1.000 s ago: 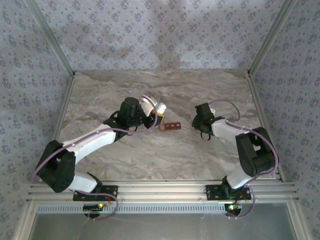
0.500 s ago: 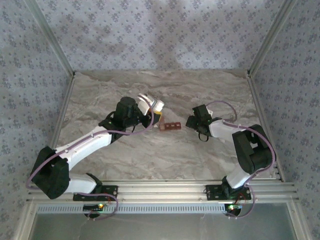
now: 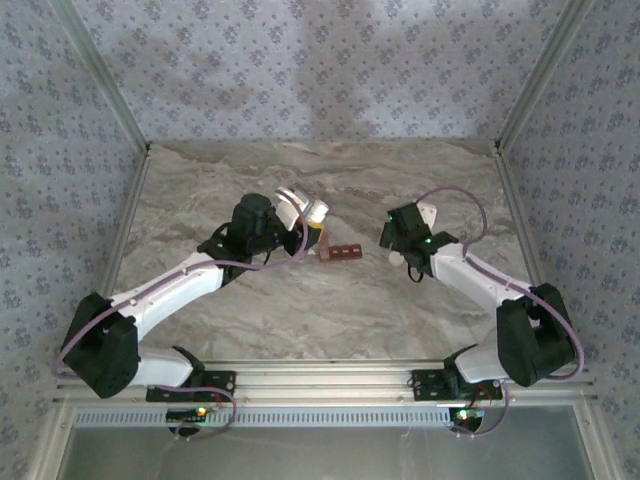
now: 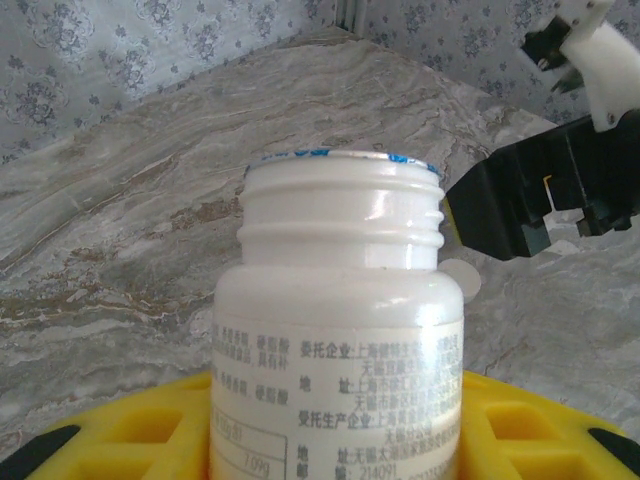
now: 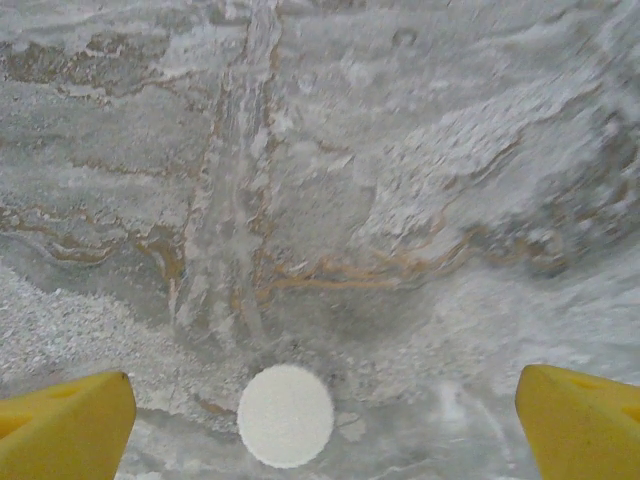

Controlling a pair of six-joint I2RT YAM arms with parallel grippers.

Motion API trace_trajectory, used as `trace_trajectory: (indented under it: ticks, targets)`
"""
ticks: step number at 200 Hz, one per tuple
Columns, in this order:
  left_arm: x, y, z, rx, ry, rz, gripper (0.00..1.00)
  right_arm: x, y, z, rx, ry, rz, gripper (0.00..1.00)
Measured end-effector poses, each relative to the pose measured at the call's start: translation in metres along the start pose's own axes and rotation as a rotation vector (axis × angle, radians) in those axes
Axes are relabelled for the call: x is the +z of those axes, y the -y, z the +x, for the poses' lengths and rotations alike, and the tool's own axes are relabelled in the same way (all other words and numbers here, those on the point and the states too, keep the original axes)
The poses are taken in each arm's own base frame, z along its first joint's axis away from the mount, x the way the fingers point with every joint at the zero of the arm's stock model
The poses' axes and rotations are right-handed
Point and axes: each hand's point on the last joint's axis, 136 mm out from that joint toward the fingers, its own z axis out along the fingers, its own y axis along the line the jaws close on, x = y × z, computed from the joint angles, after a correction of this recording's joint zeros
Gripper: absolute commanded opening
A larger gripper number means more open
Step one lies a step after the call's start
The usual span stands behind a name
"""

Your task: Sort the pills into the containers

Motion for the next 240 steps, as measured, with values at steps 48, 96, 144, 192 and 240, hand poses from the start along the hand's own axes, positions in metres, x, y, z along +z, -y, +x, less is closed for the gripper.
trace_trajectory:
  ticks: [48, 96, 144, 192, 240]
  targets:
    - [0.0, 0.0, 0.0, 0.009, -0.001, 0.0, 0.0, -0.015, 0.011, -0.016, -0.117, 0.102, 0.147, 1.0]
    - [0.006, -0.002, 0.006, 0.005, -0.021, 0.0, 0.0, -0.011, 0.006, -0.008, -0.155, 0.04, 0.086, 1.0]
    - [0.015, -0.004, 0.012, -0.001, -0.044, -0.001, 0.0, -0.007, -0.028, 0.005, -0.129, -0.071, -0.151, 1.0]
    - [0.019, -0.007, 0.018, -0.008, -0.06, -0.012, 0.0, -0.005, -0.063, 0.003, -0.076, -0.15, -0.352, 0.96]
    - [0.019, -0.009, 0.018, -0.008, -0.06, -0.027, 0.0, 0.015, -0.078, -0.011, 0.058, -0.228, -0.465, 0.86]
